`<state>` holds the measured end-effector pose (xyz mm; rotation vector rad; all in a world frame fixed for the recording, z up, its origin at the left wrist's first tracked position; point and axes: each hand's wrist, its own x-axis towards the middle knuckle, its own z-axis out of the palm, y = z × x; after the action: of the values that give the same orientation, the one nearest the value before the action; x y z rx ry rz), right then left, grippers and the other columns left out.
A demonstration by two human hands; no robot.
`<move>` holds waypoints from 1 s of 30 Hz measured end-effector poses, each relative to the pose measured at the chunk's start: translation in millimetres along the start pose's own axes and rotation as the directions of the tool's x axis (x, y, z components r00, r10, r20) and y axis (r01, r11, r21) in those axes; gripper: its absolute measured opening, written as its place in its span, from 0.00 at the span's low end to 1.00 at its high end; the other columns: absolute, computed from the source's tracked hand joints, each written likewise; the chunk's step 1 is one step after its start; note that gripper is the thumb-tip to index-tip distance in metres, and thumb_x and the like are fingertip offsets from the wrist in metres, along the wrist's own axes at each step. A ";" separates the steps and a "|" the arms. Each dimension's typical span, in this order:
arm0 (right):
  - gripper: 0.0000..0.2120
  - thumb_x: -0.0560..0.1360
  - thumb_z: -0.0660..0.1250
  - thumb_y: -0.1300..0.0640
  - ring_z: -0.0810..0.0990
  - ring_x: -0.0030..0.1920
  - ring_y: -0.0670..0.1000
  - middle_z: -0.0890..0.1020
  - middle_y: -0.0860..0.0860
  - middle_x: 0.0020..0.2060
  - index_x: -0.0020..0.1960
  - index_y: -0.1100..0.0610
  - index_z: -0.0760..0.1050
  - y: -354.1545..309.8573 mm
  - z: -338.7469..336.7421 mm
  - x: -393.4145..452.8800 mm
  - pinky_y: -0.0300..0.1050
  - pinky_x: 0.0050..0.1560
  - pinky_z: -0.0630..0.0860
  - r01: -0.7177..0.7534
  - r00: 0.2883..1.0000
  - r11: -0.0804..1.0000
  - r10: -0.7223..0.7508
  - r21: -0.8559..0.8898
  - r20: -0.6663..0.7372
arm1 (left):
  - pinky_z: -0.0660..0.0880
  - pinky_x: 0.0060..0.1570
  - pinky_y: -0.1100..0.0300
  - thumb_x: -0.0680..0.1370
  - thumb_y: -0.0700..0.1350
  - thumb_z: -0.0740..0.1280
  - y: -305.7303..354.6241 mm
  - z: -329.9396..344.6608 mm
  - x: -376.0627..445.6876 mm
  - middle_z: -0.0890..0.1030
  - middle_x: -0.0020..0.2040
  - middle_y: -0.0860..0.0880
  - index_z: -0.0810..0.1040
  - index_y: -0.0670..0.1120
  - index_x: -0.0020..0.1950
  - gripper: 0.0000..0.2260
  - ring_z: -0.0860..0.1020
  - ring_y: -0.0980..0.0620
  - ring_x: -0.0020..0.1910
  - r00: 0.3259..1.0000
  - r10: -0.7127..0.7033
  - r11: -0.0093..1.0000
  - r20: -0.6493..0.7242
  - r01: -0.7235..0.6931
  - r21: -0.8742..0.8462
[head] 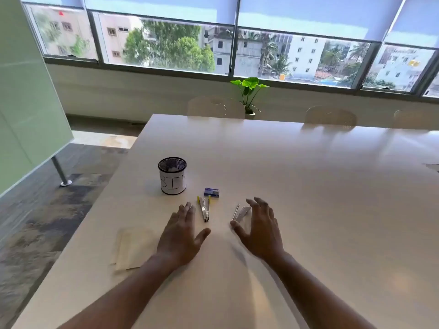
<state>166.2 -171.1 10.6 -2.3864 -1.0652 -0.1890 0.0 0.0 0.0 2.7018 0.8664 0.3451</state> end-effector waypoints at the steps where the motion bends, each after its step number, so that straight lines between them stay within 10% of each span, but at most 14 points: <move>1: 0.39 0.73 0.68 0.33 0.67 0.74 0.57 0.65 0.52 0.75 0.76 0.51 0.62 1.2 3.0 0.7 0.57 0.69 0.72 -0.030 1.000 0.999 0.030 0.035 0.005 | 0.53 0.81 0.53 0.82 0.66 0.56 -1.5 3.6 -1.1 0.54 0.85 0.46 0.53 0.45 0.84 0.37 0.54 0.46 0.83 1.000 0.009 0.999 0.022 -0.010 0.030; 14: 0.45 0.71 0.63 0.25 0.72 0.72 0.53 0.72 0.49 0.72 0.79 0.50 0.59 2.8 19.5 2.4 0.52 0.70 0.68 -0.005 1.000 0.999 0.005 -0.043 0.000 | 0.49 0.82 0.54 0.81 0.65 0.56 -2.6 15.5 -2.4 0.56 0.85 0.50 0.59 0.50 0.83 0.34 0.52 0.51 0.84 0.998 0.023 1.000 -0.059 -0.022 0.001; 26: 0.51 0.62 0.80 0.33 0.75 0.62 0.45 0.74 0.47 0.63 0.77 0.47 0.62 -12.4 18.0 -28.1 0.37 0.62 0.75 0.141 0.989 0.926 -0.121 0.350 -0.079 | 0.77 0.51 0.58 0.82 0.56 0.65 4.7 1.1 -15.3 0.82 0.58 0.51 0.80 0.47 0.63 0.16 0.82 0.50 0.55 0.951 0.173 0.949 -0.258 -0.230 -0.213; 30: 0.49 0.64 0.82 0.37 0.74 0.68 0.44 0.71 0.44 0.67 0.78 0.49 0.63 -37.1 23.8 -42.9 0.32 0.66 0.73 0.258 0.966 0.835 -0.229 0.486 -0.120 | 0.79 0.55 0.56 0.82 0.56 0.63 2.5 -3.2 -18.0 0.84 0.59 0.48 0.80 0.44 0.66 0.20 0.81 0.51 0.56 0.925 0.306 0.886 -0.223 -0.363 -0.288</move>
<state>108.1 -166.4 -9.0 -1.7702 -1.2192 -0.0570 -13.9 -12.1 1.3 2.5231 0.3305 0.7373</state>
